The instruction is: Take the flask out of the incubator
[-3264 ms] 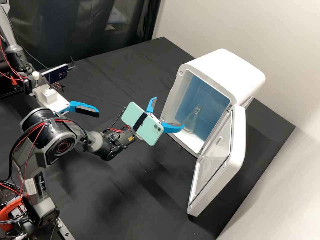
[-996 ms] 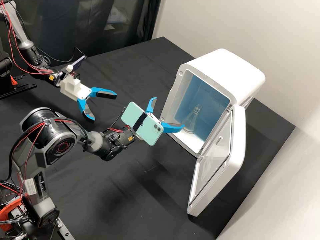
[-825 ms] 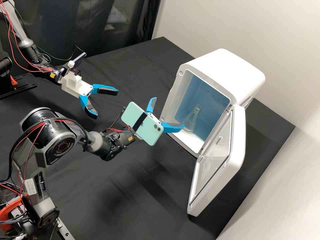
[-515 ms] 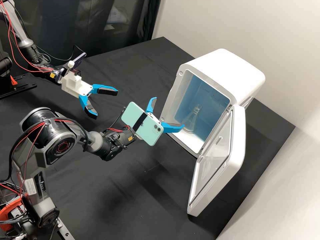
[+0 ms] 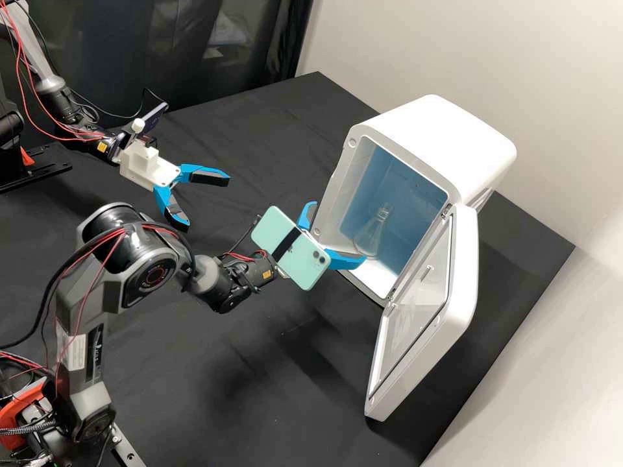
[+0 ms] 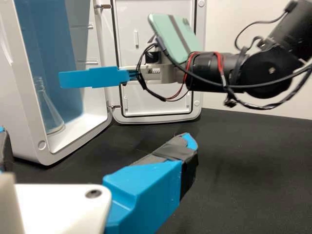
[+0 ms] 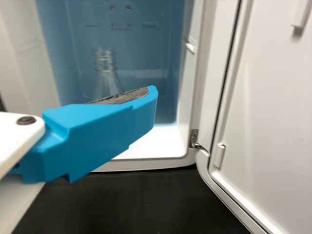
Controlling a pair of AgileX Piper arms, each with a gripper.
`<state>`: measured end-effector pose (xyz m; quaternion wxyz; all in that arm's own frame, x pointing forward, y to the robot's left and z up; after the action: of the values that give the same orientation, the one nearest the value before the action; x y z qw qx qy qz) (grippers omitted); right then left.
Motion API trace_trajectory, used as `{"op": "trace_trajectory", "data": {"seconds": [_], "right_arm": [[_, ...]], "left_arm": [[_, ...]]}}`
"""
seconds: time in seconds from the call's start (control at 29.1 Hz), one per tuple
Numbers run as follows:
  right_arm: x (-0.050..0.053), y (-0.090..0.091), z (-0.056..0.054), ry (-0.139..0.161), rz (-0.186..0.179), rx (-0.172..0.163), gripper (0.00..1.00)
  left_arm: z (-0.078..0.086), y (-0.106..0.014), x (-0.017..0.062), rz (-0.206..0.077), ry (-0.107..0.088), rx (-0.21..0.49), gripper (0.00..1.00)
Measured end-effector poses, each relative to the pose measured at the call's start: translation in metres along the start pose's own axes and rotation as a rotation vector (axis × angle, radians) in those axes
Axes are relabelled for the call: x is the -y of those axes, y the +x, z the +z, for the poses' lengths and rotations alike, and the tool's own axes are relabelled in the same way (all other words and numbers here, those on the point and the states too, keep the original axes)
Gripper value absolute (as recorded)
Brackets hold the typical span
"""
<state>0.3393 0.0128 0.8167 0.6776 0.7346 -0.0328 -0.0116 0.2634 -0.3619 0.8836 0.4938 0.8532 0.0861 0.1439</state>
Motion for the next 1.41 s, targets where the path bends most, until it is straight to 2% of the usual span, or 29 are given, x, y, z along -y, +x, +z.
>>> {"op": "trace_trajectory", "data": {"seconds": [0.24, 0.34, 0.48, 0.65, 0.82, 1.1, 1.24, 1.41], "right_arm": [[-0.001, 0.016, 0.023, 0.002, -0.012, 0.084, 1.0], [-0.001, 0.022, 0.031, 0.012, -0.009, 0.117, 1.0], [-0.001, 0.029, 0.035, 0.028, 0.001, 0.139, 1.0], [0.0, 0.038, 0.037, 0.019, 0.005, 0.156, 1.0], [0.003, 0.05, 0.032, 0.003, 0.011, 0.176, 1.0], [0.009, 0.07, 0.017, -0.01, 0.01, 0.182, 1.0], [0.015, 0.079, 0.012, -0.015, -0.006, 0.199, 1.0], [0.021, 0.095, 0.006, -0.052, -0.028, 0.205, 1.0]], "left_arm": [[0.0, 0.0, 0.0, 0.0, 0.0, 0.0, 1.0], [0.001, 0.0, 0.0001, 0.0, 0.0, 0.002, 1.0], [0.003, 0.0, 0.0008, -0.003, 0.001, 0.011, 1.0], [0.003, 0.0, 0.0008, -0.003, 0.001, 0.011, 1.0], [0.003, 0.0, 0.0008, -0.003, 0.001, 0.011, 1.0], [0.003, 0.0, 0.0008, -0.003, 0.001, 0.011, 1.0], [0.003, 0.0, 0.0008, -0.003, 0.001, 0.011, 1.0], [0.003, 0.0, 0.0008, -0.003, 0.001, 0.011, 1.0]]}}
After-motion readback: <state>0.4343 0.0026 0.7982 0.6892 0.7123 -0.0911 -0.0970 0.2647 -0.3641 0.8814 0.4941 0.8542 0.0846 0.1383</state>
